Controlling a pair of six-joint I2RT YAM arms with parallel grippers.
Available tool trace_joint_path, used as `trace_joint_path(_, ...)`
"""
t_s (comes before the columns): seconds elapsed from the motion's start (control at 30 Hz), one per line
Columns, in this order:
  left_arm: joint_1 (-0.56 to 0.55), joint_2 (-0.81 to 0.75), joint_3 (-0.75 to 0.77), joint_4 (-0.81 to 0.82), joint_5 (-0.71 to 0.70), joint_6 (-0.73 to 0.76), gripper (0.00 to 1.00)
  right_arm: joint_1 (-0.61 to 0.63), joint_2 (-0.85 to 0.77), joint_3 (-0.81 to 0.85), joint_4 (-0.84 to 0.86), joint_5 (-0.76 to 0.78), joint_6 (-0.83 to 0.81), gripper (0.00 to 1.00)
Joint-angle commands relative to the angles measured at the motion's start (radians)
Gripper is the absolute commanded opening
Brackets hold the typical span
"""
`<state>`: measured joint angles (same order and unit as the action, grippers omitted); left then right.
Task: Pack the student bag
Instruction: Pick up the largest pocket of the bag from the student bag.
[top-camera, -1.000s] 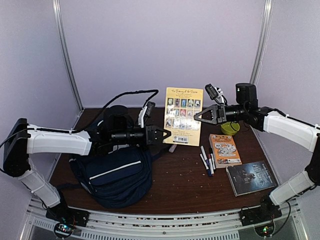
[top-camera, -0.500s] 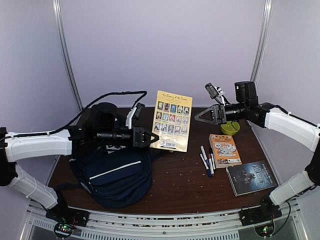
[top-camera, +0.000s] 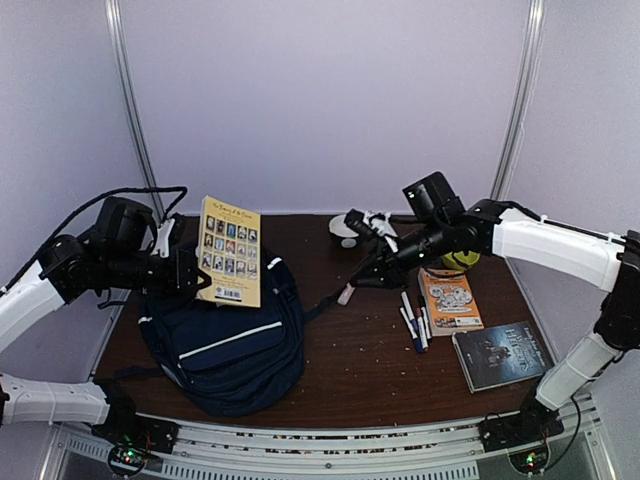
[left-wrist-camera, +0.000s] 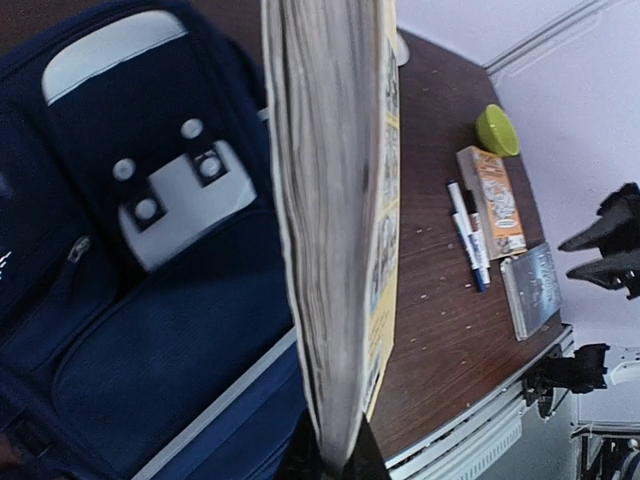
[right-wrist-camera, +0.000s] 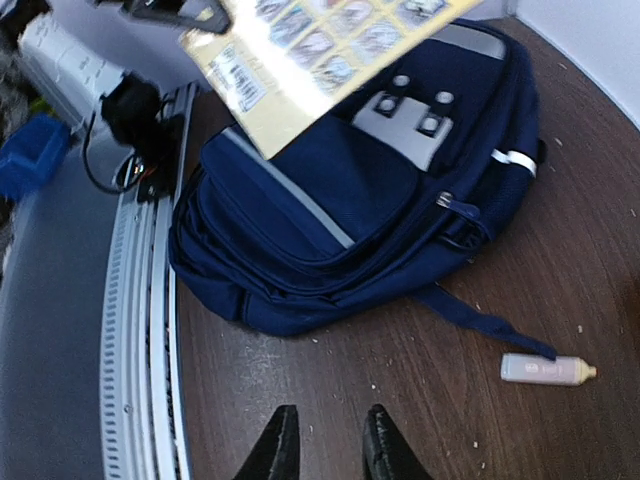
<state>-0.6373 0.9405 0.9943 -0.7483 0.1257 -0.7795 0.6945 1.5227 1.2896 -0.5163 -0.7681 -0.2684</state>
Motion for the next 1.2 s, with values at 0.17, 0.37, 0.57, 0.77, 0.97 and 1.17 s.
trace_joint_path(0.17,0.148,-0.072,0.062,-0.306,-0.001,0.041,0.00,0.322,0.279,0.241,-0.202,0.272,-0.347,0.21)
trace_joint_path(0.37,0.185,-0.113,0.060,-0.383,0.025,0.060,0.00,0.440,0.435,0.365,-0.197,0.352,-0.389,0.25)
trace_joint_path(0.57,0.186,-0.153,0.040,-0.422,0.081,0.059,0.00,0.494,0.549,0.451,-0.180,0.387,-0.399,0.32)
trace_joint_path(0.77,0.186,-0.182,0.093,-0.532,0.076,0.073,0.00,0.512,0.643,0.507,-0.215,0.387,-0.426,0.34)
trace_joint_path(0.97,0.186,-0.197,0.117,-0.570,0.084,0.077,0.00,0.513,0.720,0.555,-0.168,0.471,-0.376,0.35)
trace_joint_path(1.17,0.187,-0.188,0.175,-0.689,0.045,0.093,0.00,0.495,0.719,0.602,-0.134,0.528,-0.296,0.11)
